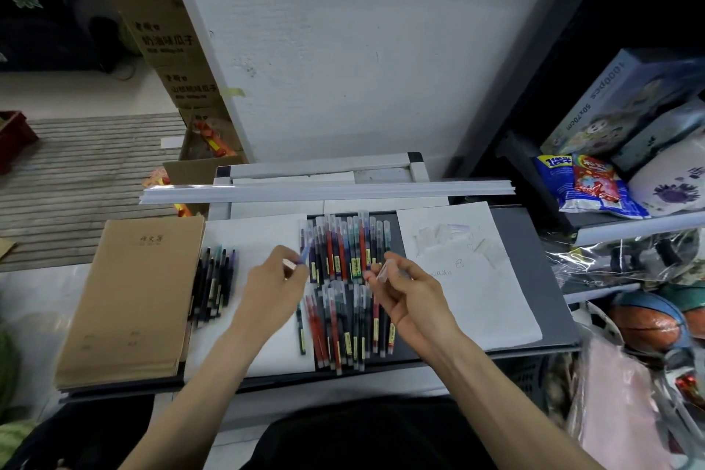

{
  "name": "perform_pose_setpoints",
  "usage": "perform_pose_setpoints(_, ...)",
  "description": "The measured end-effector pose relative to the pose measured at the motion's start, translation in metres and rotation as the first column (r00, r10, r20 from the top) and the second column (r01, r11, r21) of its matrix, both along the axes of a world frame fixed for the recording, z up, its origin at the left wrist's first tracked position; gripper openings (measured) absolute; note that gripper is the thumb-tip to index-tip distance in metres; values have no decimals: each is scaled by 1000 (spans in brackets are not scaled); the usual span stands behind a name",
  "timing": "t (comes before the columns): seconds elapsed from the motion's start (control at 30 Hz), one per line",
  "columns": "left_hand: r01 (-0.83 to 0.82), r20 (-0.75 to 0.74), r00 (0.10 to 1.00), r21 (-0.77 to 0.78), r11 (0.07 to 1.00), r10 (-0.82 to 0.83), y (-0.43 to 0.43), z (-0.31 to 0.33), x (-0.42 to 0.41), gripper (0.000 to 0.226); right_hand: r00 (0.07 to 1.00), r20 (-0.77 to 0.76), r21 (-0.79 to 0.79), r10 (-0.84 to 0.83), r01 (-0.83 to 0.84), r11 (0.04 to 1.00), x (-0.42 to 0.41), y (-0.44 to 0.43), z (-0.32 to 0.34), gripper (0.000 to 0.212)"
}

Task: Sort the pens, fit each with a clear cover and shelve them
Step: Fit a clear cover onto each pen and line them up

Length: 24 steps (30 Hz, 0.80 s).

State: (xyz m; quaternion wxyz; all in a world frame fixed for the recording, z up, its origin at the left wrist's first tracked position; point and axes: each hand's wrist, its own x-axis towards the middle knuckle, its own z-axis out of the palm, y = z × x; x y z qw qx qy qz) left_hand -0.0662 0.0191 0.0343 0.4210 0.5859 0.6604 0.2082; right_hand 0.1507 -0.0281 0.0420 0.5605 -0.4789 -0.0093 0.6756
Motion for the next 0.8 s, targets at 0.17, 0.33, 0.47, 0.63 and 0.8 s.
perform_pose_setpoints(0.17, 164, 224, 960, 38, 986, -169, -37, 31, 33, 13, 998, 52, 74, -26, 22, 997, -4, 2, 13, 13)
perform_pose_setpoints(0.33, 194, 281, 937, 80, 978, -209, -51, 33, 45, 16, 994, 86, 167, 66, -80, 983, -4, -4, 30, 16)
perform_pose_setpoints(0.47, 175, 279, 942, 68, 982, -187, -54, 33, 47, 18, 978, 186, 214, 94, -133, 968, -3, -7, 38, 17)
perform_pose_setpoints(0.63, 143, 335, 929, 62, 988, -156, -60, 35, 49, 20, 953, 273, 251, 132, -203, 946, -5, -12, 37, 16)
perform_pose_setpoints(0.8, 112, 349, 930, 36, 993, -118, -60, 29, 51, 27, 956, 261, 243, 134, -199, 949, -11, -14, 28, 20)
